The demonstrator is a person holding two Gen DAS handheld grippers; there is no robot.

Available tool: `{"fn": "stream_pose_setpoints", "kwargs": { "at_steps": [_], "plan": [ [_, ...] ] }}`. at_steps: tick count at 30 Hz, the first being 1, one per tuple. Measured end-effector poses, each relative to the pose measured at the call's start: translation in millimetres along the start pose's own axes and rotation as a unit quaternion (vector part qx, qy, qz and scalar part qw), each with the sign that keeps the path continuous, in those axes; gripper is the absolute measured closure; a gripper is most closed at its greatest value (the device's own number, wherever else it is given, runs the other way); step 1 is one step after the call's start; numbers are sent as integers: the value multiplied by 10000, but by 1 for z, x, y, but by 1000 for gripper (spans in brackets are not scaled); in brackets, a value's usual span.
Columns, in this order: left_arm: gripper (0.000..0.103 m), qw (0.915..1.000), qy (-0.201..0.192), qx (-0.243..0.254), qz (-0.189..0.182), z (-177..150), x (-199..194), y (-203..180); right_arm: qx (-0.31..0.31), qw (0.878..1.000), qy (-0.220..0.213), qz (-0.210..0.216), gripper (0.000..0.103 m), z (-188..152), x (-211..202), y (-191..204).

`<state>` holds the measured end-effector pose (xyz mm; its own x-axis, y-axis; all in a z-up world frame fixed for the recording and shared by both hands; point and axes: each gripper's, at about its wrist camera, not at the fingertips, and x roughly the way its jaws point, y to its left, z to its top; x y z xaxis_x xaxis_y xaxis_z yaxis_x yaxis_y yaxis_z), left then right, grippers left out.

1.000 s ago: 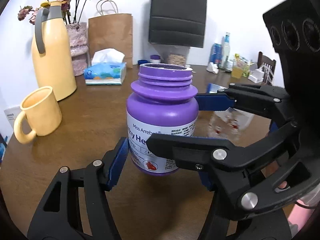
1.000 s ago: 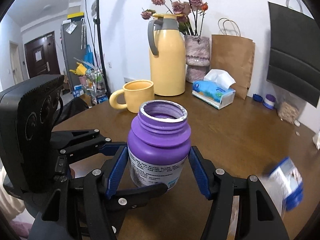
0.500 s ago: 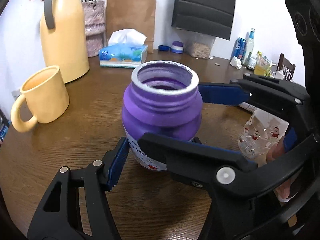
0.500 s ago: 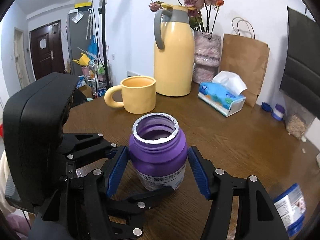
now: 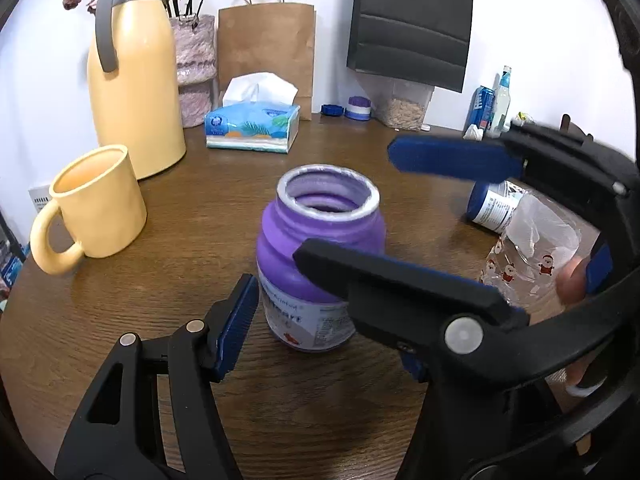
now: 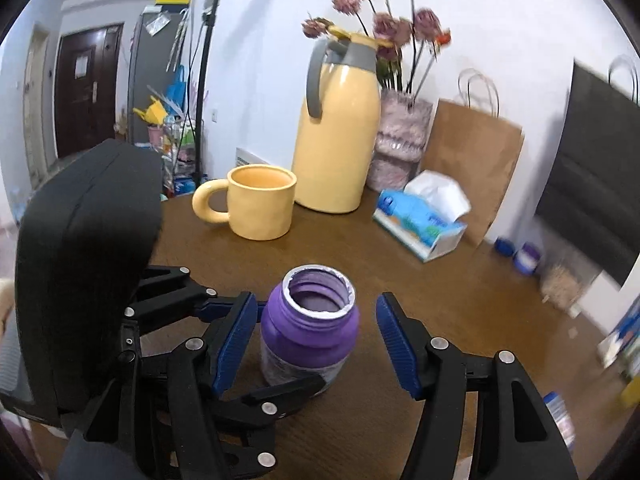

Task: Flip cup upright
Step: 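Lower the upright purple bottle onto the table with the left gripper, then open the left gripper and withdraw it from the purple bottle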

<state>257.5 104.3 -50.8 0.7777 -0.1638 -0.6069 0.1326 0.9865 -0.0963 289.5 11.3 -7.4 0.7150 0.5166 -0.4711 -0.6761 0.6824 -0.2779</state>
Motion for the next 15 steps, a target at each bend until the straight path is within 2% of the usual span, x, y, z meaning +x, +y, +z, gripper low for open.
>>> {"fn": "stream_pose_setpoints", "kwargs": {
  "at_steps": [8, 12, 15],
  "plan": [
    [44, 9999, -150, 26, 21, 9, -7, 1, -481, 9982, -245, -253, 36, 14, -10, 4],
    [44, 9999, -125, -3, 76, 8, -7, 0, -126, 9997, -152, 111, 36, 11, -4, -6],
    [43, 9999, -113, -87, 81, 6, -11, -1, 141, 9995, -200, 187, 36, 6, -7, -6]
  ]
}}
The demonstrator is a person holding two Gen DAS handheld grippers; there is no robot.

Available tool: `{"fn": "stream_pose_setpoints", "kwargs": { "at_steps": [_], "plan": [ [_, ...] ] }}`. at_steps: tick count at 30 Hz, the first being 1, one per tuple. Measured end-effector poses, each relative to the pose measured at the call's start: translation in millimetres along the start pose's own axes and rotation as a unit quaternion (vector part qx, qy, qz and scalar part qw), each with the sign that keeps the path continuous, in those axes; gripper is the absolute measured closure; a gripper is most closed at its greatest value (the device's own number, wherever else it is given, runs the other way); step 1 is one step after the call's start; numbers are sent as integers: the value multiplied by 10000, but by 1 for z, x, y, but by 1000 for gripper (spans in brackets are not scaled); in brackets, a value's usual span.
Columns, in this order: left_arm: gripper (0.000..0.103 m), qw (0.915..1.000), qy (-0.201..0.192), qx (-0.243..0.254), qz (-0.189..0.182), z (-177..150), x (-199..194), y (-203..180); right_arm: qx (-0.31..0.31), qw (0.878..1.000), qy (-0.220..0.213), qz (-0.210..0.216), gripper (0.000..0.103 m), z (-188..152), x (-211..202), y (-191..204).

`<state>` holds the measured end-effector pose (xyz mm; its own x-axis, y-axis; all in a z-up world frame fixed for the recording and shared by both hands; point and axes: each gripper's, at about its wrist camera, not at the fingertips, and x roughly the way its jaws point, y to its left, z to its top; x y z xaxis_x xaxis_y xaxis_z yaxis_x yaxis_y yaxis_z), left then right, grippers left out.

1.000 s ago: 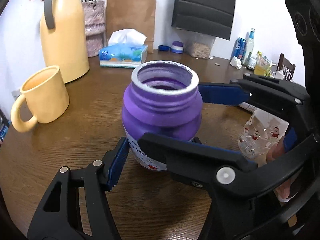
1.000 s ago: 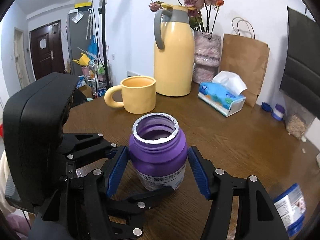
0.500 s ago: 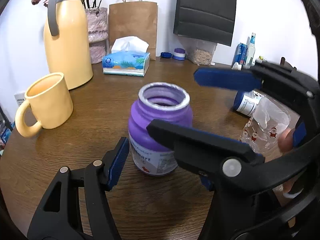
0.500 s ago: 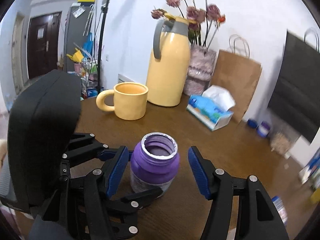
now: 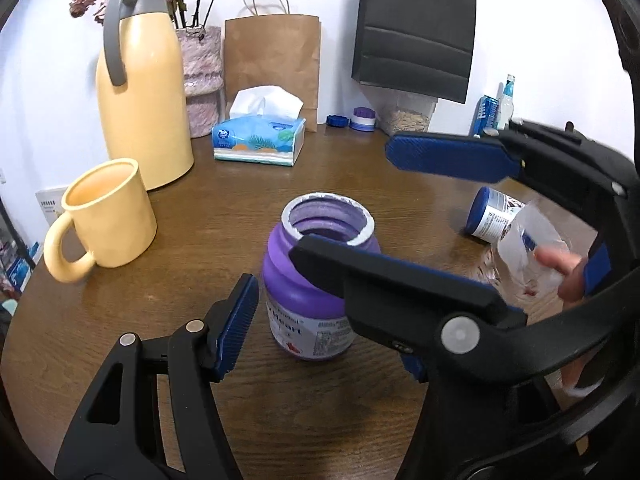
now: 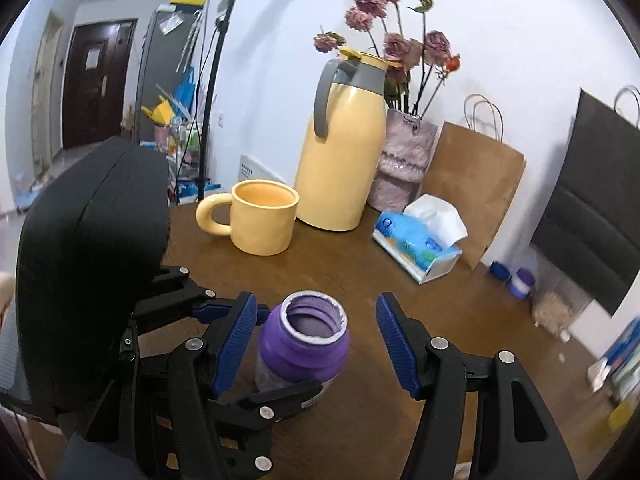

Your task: Flip cup upright

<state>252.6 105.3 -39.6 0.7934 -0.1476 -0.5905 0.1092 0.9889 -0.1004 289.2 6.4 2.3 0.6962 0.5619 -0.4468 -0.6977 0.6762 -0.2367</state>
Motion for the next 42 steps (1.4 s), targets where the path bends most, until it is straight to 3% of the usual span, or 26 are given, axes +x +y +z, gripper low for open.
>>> {"fn": "stream_pose_setpoints", "kwargs": {
  "at_steps": [3, 9, 10, 11, 12, 14, 17, 21, 26, 32, 42],
  "plan": [
    [42, 10000, -46, 7, 65, -3, -8, -4, 372, 9991, -122, 154, 36, -7, -7, -1],
    [40, 9999, -3, -52, 96, -11, -20, -10, 436, 9988, -34, 212, 36, -11, -16, 10],
    [35, 9999, 16, -66, 124, -12, -23, -11, 448, 9987, -27, 232, 36, -11, -18, 11],
    [19, 9999, 41, -79, 147, -14, -24, -12, 465, 9986, -25, 245, 36, -13, -20, 13],
    [11, 9998, 36, -99, 183, -16, -27, -13, 485, 9985, -18, 252, 36, -14, -22, 14],
    [11, 9996, -3, -118, 241, -22, -36, -16, 569, 9980, 42, 284, 36, -19, -29, 16],
    [2, 9996, 49, -77, 274, -33, -49, -25, 822, 9957, 184, 392, 35, -32, -43, 17],
    [2, 9992, -141, 237, 298, -51, -76, -53, 1219, 9915, 210, 394, 33, -55, -76, 22],
    [2, 9991, -255, 316, -99, -70, -104, -89, 1558, 9872, 205, 265, 33, -80, -121, 27],
    [1, 9982, -289, 437, -302, -89, -125, -121, 1841, 9826, 230, -91, 33, -109, -170, 31],
    [0, 9988, -226, 426, 99, -119, -146, -126, 2244, 9695, 363, -916, 33, -154, -229, 32]
  ]
}}
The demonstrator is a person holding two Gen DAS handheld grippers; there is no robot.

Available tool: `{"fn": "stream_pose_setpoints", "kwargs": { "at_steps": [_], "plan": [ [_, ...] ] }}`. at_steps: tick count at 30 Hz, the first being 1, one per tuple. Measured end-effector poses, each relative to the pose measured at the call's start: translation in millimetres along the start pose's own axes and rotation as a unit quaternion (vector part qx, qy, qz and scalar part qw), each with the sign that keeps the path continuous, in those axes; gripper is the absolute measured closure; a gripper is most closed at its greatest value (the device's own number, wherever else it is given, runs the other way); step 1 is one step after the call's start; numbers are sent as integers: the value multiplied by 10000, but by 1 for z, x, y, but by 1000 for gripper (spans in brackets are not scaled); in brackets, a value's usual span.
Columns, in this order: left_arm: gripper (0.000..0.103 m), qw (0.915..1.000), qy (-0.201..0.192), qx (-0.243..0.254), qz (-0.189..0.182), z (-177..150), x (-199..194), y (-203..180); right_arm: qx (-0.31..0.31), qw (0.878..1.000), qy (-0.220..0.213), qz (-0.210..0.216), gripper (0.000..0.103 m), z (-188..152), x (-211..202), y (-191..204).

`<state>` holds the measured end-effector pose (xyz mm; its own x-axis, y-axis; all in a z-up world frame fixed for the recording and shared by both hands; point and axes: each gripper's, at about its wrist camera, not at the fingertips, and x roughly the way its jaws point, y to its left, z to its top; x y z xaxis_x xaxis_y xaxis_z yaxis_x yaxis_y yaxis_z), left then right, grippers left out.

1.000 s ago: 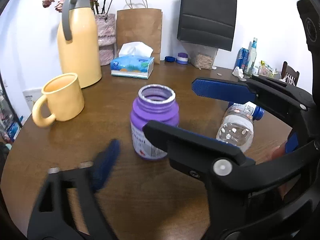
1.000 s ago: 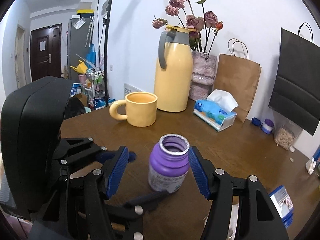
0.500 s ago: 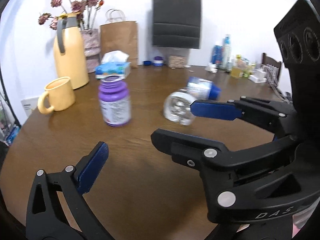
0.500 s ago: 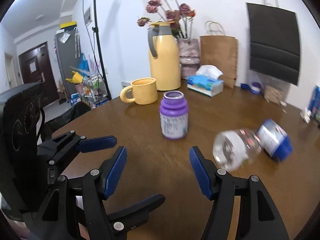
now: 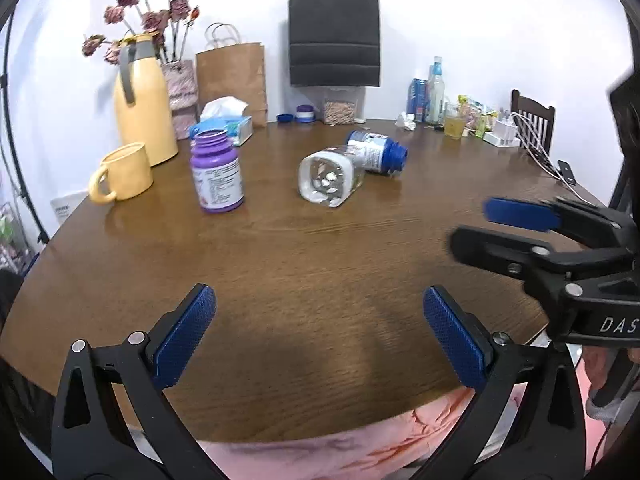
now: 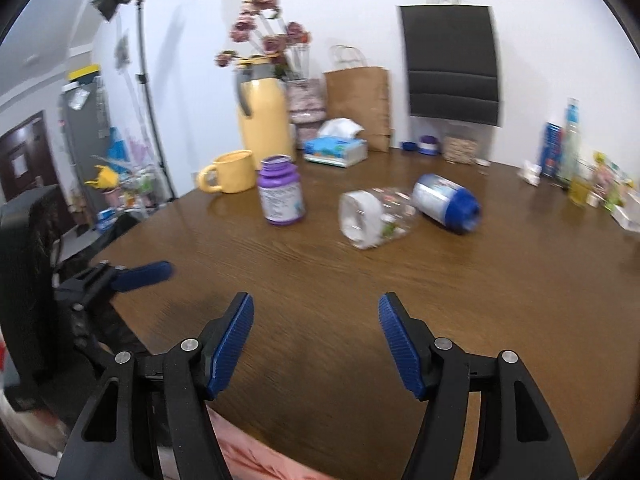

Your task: Flip cup upright

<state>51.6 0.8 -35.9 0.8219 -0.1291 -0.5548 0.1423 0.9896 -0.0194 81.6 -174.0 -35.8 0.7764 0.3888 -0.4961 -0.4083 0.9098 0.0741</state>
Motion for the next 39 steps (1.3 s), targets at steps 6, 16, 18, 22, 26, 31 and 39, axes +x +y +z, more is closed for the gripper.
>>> {"fn": "stream_pose_setpoints", "kwargs": {
  "at_steps": [6, 16, 18, 22, 26, 31, 39],
  "plan": [
    [0, 9998, -92, -164, 117, -8, -11, 1, 154, 9993, 13, -337, 33, -17, -13, -11],
    [0, 9982, -139, -559, 163, -8, -22, 7, 211, 9988, 149, -415, 31, -30, -25, -9],
    [0, 9981, -93, -582, 170, -9, -25, 5, 260, 9988, 184, -362, 23, -32, -26, -8],
    [0, 9979, -135, -556, 299, -3, -37, 5, 331, 9986, 226, -331, 23, -33, -30, -7],
    [0, 9977, -119, -587, 326, -1, -43, 6, 371, 9986, 159, -354, 23, -31, -38, -6],
    [0, 9976, -4, -621, 294, -4, -38, 5, 344, 9985, 127, -403, 23, -30, -41, -5],
    [0, 9978, -69, -503, 425, -4, -40, 2, 327, 9986, 80, -401, 23, -29, -44, -3]
  ]
}}
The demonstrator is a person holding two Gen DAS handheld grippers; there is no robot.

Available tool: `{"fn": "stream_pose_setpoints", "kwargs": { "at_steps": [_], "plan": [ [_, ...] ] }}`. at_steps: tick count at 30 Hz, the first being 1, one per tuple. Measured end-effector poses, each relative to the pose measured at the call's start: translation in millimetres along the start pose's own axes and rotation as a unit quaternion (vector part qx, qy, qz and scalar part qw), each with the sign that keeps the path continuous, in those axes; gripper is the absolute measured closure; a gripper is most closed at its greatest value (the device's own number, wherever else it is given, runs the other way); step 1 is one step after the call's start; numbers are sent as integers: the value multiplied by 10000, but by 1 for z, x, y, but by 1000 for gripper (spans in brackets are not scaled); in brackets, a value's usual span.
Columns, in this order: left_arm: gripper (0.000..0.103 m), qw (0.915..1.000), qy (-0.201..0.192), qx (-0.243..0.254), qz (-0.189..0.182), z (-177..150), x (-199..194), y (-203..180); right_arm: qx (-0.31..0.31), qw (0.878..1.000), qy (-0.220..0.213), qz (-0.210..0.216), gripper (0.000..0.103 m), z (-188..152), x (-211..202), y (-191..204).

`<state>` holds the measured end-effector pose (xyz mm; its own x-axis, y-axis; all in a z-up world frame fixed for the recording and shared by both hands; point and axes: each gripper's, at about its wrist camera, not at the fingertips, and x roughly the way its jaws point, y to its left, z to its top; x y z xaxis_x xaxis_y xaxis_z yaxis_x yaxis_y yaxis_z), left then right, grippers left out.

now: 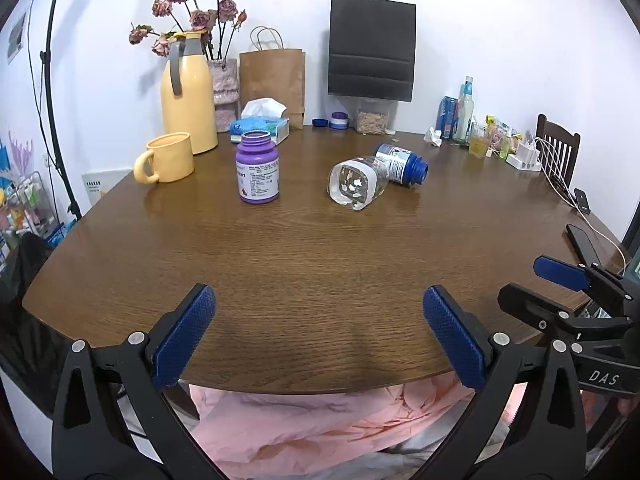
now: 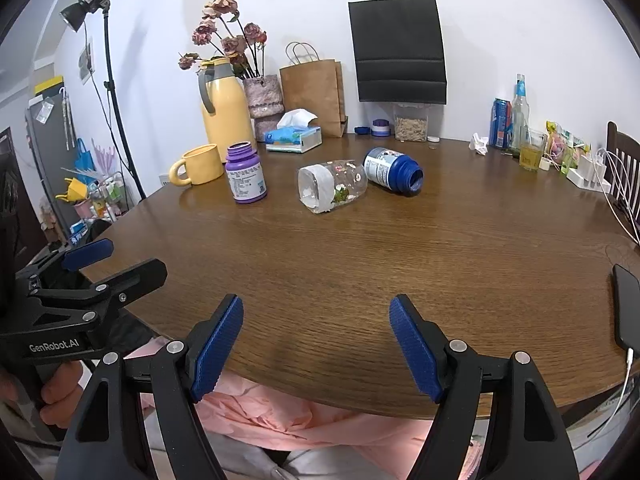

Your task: Flip cup upright

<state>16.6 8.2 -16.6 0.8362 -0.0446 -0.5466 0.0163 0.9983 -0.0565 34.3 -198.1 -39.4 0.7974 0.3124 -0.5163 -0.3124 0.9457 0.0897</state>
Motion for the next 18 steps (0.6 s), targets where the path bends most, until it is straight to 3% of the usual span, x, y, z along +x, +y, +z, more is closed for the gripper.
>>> {"fn": "stream_pose_setpoints", "kwargs": {
  "at_steps": [18],
  "plan": [
    [0, 10000, 32, 28, 29, 0, 1, 1, 97, 9999, 49, -5, 23, -1, 2, -3]
  ]
}}
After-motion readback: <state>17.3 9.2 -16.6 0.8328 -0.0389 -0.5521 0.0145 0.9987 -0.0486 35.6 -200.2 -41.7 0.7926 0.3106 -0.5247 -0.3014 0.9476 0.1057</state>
